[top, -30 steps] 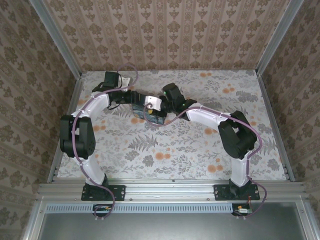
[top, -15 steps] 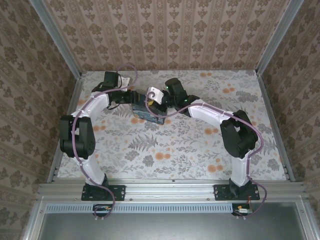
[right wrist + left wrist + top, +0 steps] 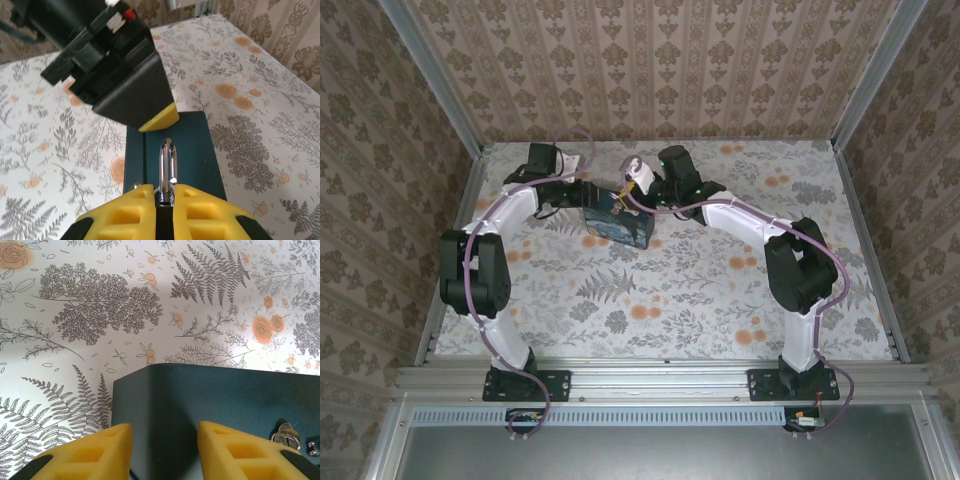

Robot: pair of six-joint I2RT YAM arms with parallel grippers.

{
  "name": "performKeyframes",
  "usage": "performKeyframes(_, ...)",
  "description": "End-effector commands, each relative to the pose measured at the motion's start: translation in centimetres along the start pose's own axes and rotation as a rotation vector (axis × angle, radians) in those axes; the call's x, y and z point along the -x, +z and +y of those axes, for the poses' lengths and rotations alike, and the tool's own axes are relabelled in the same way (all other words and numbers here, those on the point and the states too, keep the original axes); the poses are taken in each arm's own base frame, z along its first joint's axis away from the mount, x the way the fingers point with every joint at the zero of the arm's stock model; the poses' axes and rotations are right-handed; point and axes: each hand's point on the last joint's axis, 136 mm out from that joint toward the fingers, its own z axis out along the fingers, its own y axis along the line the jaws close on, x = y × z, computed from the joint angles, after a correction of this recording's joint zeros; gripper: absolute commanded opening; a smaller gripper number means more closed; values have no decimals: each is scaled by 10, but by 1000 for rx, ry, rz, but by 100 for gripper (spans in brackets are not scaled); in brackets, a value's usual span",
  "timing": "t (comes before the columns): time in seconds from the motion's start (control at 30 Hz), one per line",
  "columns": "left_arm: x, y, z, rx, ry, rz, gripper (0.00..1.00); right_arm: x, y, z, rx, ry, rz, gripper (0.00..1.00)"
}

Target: Unlock a padlock with a key

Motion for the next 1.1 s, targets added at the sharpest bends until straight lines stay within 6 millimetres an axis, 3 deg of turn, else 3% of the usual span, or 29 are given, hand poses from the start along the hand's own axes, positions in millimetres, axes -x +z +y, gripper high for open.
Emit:
performKeyframes(0.0,-10,-4,-2,-9,-45,35,41,27,-9,-21,-84,93,-110,6)
performKeyframes(0.13,9,-23,-7,-9,-54,-19,50,29,-34,-43,-201,146,-132,7)
performKeyframes(0.27,24,-39,-15,-18,-47,-62,56,17,-67,-74,-360,225,-115,7)
performKeyframes(0.47,27,-55,-9,51,-96,-95,60,-44,-119,-116,-569,439,-64,8)
performKeyframes(0.63,10,-63,-4,117,-164,-92,60,-115,-138,-107,-621,612,37,10)
performKeyframes(0.8,-4,-69,-15,148,-136,-75,61,-178,-152,-90,-692,738,169,10)
performKeyframes(0.97,-11,-80,-24,161,-108,-76,61,-219,-159,-78,-730,792,267,15)
performKeyframes(1.07,-15,-88,-24,177,-97,-73,61,-224,-160,-74,-721,779,304,33)
